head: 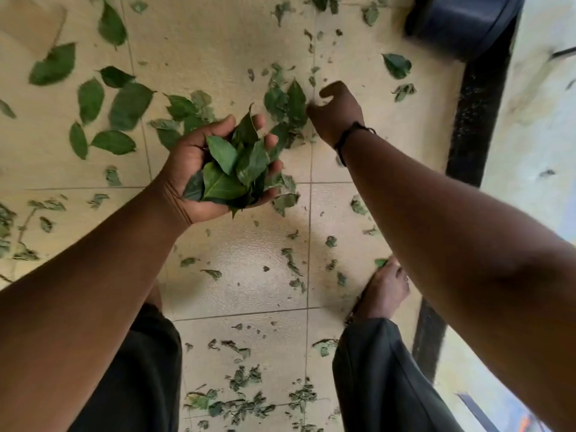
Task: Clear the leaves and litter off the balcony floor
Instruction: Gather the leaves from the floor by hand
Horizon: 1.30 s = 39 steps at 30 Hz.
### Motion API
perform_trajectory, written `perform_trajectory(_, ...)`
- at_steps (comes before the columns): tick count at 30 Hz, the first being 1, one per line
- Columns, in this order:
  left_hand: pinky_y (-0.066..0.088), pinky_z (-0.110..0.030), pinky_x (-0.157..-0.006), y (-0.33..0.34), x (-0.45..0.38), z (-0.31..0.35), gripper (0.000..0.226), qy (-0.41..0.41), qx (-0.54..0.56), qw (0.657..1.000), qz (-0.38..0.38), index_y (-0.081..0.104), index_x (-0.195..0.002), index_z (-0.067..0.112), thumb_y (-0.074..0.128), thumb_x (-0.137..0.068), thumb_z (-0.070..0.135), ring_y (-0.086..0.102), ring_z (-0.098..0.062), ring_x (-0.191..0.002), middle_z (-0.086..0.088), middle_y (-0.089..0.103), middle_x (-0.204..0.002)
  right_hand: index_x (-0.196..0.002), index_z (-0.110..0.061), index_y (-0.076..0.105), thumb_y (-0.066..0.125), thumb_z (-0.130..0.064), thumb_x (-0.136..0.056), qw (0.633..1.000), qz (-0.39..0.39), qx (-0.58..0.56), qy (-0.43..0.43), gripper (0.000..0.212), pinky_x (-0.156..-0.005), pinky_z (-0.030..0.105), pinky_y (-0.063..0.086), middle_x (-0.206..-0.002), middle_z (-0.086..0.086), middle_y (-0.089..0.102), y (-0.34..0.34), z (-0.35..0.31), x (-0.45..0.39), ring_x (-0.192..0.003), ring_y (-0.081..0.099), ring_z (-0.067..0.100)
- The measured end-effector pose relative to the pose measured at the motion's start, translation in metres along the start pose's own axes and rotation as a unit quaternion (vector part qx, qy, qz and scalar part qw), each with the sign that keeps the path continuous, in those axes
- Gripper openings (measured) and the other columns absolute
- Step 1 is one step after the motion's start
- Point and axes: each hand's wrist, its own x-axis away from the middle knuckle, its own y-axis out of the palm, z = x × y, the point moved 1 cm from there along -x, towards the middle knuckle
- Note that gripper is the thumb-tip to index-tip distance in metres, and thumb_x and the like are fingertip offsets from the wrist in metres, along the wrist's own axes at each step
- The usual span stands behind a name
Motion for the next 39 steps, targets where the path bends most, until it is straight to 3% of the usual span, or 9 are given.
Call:
perform_trajectory(4,0.053,-0.047,-0.09,-0.013,0.013,0.008,0.035,-0.015,-0.002,1.0,0.025,0.075,-0.102,0.03,0.046,-0.089,0.045,0.066,-0.021,-0.105,0.007,0.072,-0.108,-0.133,-0.025,0.044,0.057,-0.031,-0.094,0.99,-0.016,0.138,-0.02,0.041,-0.096,0.044,0.048,-0.133,0.01,0.044,0.021,-0.021,-0.022,-0.114,0.052,0.035)
perform_trajectory(7,0.053,-0.045,-0.089,-0.015,0.021,0.009,0.036,-0.005,-0.012,0.999,0.051,0.075,-0.099,0.031,0.045,-0.088,0.045,0.065,-0.02,-0.102,0.008,0.071,-0.105,-0.13,-0.015,0.051,0.049,-0.024,-0.098,0.97,-0.026,0.238,-0.029,0.033,-0.097,0.044,0.045,-0.134,0.014,0.044,0.021,-0.02,-0.019,-0.113,0.054,0.036)
perform_trajectory(11,0.053,-0.046,-0.089,-0.021,0.031,0.005,0.034,0.021,0.003,0.997,0.079,0.073,-0.104,0.03,0.046,-0.089,0.044,0.064,-0.022,-0.104,0.006,0.069,-0.108,-0.103,-0.01,0.063,0.044,-0.038,-0.099,0.984,0.006,0.177,-0.019,0.034,-0.081,0.035,0.049,-0.112,0.013,0.062,0.013,-0.001,0.004,-0.092,0.057,0.027)
perform_trajectory(15,0.054,-0.046,-0.086,-0.026,0.039,0.0,0.035,0.04,0.024,0.994,0.094,0.073,-0.105,0.03,0.047,-0.087,0.043,0.065,-0.021,-0.103,0.006,0.068,-0.107,-0.098,-0.01,0.056,0.053,-0.017,-0.092,0.98,0.123,0.134,-0.075,0.01,-0.067,0.03,0.041,-0.091,0.001,0.057,-0.007,0.011,0.046,-0.08,0.05,0.02)
perform_trajectory(18,0.055,-0.045,-0.084,-0.029,0.044,-0.003,0.034,0.037,0.019,0.993,0.109,0.076,-0.101,0.029,0.048,-0.087,0.043,0.066,-0.021,-0.101,0.005,0.069,-0.105,-0.092,-0.018,0.057,0.062,-0.017,-0.09,0.995,0.055,0.033,-0.07,0.005,-0.071,0.031,0.05,-0.082,-0.007,0.061,-0.002,0.013,0.061,-0.078,0.058,0.015)
perform_trajectory(22,0.054,-0.046,-0.085,-0.034,0.049,-0.001,0.035,0.026,0.007,0.993,0.116,0.076,-0.1,0.029,0.047,-0.087,0.043,0.066,-0.021,-0.1,0.005,0.07,-0.105,-0.097,-0.01,0.07,0.062,-0.012,-0.087,0.985,-0.069,0.11,-0.112,0.013,-0.08,0.031,0.05,-0.103,0.007,0.068,0.028,0.004,0.047,-0.098,0.063,0.024)
perform_trajectory(29,0.055,-0.046,-0.083,-0.039,0.049,0.012,0.035,0.013,-0.024,0.994,0.11,0.075,-0.101,0.029,0.045,-0.088,0.042,0.066,-0.022,-0.1,0.004,0.069,-0.107,-0.118,-0.006,0.064,0.049,-0.01,-0.094,0.931,-0.07,0.318,-0.163,0.028,-0.086,0.038,0.051,-0.127,0.017,0.05,0.065,-0.017,0.008,-0.103,0.06,0.036)
perform_trajectory(33,0.053,-0.045,-0.086,-0.039,0.047,0.015,0.035,0.02,-0.02,0.994,0.105,0.074,-0.102,0.028,0.043,-0.091,0.042,0.062,-0.023,-0.103,0.003,0.068,-0.107,-0.108,-0.009,0.067,0.049,-0.01,-0.092,0.955,-0.061,0.269,-0.106,0.024,-0.074,0.031,0.047,-0.105,0.011,0.065,0.055,-0.013,0.014,-0.098,0.061,0.029)
perform_trajectory(39,0.053,-0.045,-0.086,-0.039,0.041,0.012,0.033,0.037,-0.01,0.991,0.125,0.074,-0.102,0.028,0.046,-0.089,0.041,0.061,-0.023,-0.104,0.003,0.068,-0.108,-0.107,-0.016,0.063,0.071,-0.017,-0.086,0.979,-0.099,0.172,-0.047,0.022,-0.07,0.025,0.048,-0.108,0.005,0.067,-0.002,0.003,0.057,-0.097,0.061,0.019)
